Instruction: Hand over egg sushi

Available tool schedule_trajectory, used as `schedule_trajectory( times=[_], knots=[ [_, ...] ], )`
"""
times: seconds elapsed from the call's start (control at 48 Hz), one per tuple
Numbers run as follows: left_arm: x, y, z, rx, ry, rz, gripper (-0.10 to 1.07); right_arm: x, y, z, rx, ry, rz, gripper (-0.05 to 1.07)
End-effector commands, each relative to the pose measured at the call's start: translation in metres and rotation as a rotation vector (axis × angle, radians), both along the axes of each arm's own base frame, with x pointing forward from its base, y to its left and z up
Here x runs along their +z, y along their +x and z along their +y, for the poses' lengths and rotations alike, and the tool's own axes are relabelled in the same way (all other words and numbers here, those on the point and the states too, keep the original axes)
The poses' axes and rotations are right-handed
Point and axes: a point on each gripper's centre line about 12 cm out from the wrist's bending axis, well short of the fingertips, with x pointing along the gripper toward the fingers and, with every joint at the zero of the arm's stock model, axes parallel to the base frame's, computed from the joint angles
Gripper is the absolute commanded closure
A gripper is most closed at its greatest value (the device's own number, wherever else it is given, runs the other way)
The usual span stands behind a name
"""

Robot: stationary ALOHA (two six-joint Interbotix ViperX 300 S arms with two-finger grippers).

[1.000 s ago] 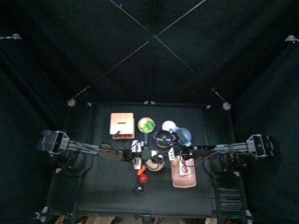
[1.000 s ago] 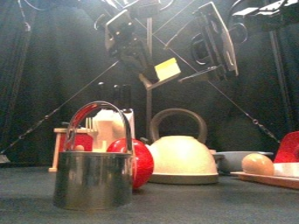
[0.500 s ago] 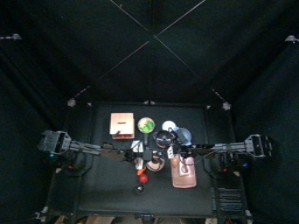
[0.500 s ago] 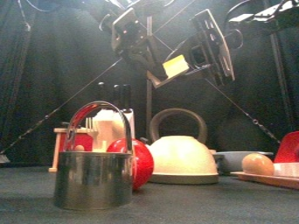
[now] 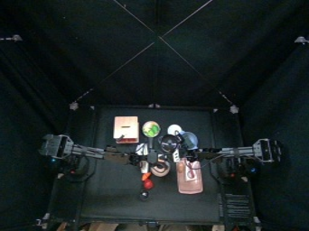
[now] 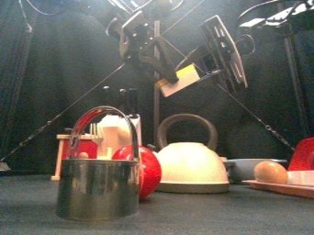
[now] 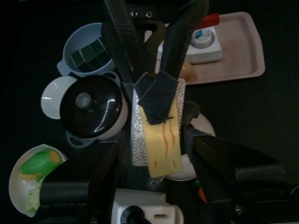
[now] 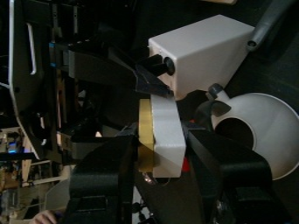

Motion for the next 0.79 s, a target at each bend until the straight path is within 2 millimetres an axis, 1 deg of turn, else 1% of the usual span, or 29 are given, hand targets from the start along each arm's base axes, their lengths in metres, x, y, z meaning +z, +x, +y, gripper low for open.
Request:
schedule_trajectory(
  times=[0.0, 0.25, 0.771],
  knots=[
    [0.013, -0.002, 0.0, -0.011, -0.012, -0.054, 0.07, 0.013, -0.003, 0.001, 0.005, -0.002, -0.04, 0.46],
    [0.018, -0.013, -0.004, -0.057, -0.036, -0.121, 0.07, 0.012, -0.008, 0.001, 0.003, 0.002, -0.04, 0.46],
    [0.027, -0.032, -0.009, -0.12, -0.066, -0.222, 0.07, 0.014, -0.008, 0.003, 0.007, 0.004, -0.045, 0.46]
  ],
)
